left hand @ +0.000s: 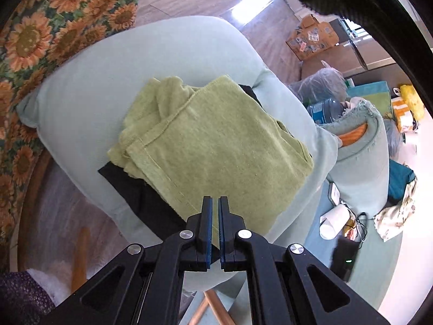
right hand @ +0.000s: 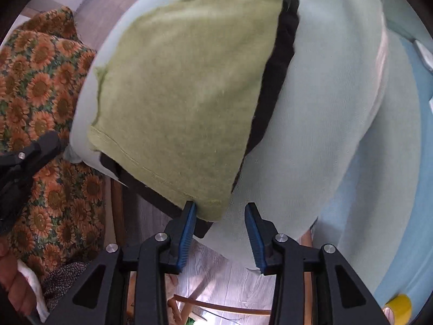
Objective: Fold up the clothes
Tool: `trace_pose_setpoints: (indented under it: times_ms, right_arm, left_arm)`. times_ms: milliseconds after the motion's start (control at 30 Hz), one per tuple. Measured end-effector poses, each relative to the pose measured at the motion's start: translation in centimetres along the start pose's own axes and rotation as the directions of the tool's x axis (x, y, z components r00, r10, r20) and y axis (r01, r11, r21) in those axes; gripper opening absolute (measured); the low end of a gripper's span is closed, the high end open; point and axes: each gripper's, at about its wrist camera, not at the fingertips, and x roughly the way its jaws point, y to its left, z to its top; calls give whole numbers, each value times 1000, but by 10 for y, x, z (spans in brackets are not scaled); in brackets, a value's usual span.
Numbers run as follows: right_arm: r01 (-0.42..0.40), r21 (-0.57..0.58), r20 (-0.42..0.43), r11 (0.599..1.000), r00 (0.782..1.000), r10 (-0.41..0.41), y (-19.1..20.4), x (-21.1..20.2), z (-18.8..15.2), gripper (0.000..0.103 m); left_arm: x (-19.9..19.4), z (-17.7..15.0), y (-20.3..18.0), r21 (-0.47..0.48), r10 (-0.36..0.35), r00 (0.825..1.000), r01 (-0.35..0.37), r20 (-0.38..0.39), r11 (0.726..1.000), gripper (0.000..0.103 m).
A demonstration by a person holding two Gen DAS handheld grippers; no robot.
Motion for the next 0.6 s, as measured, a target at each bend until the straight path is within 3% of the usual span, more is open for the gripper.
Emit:
trace_pose_setpoints:
  times_ms: [67,133,200,267,300,333,400,500,567,600]
  right_arm:
    - [11,0,53,1000,999,-11,-1,-19,7,43]
    - [29,-15,83,999,996,-28,3,-27,13,47]
    - [41,-37,97,998,995,-38,9,-30,17,48]
    - [54,-60,112,997,993,-47,14,-32,21,51]
    - [60,-71,119,996,992,-51,17,-33,23,59]
    - [67,-83,127,994,990,-56,20,-35,25,69]
    - [79,-105,142,991,988,-64,25,-37,28,71]
    - [99,-135,164,986,983,-76,33,-40,33,82]
    - [112,-144,173,983,981,-87,35,-38,31,85]
    - [119,-149,175,982,980,-93,36,-37,31,86]
  left_arm:
    - [-6,-3,-6,5,18,999,-18,32,1000,6]
    - [-12,-6,-12,14,33,998,-34,60,999,28]
    - [-18,-7,-17,29,39,996,-41,74,999,41]
    - [-23,-6,-18,18,36,995,-38,94,999,42]
    - [-25,-5,-16,1,36,994,-37,107,999,43]
    - [-28,-5,-14,-15,36,993,-35,115,999,47]
    - [-31,-5,-8,-39,39,992,-35,117,999,56]
    - [-31,-8,-7,14,64,994,-66,91,998,60]
    - [-28,-10,-7,32,75,994,-77,81,996,70]
    - [-25,-11,-7,35,78,994,-81,78,996,82]
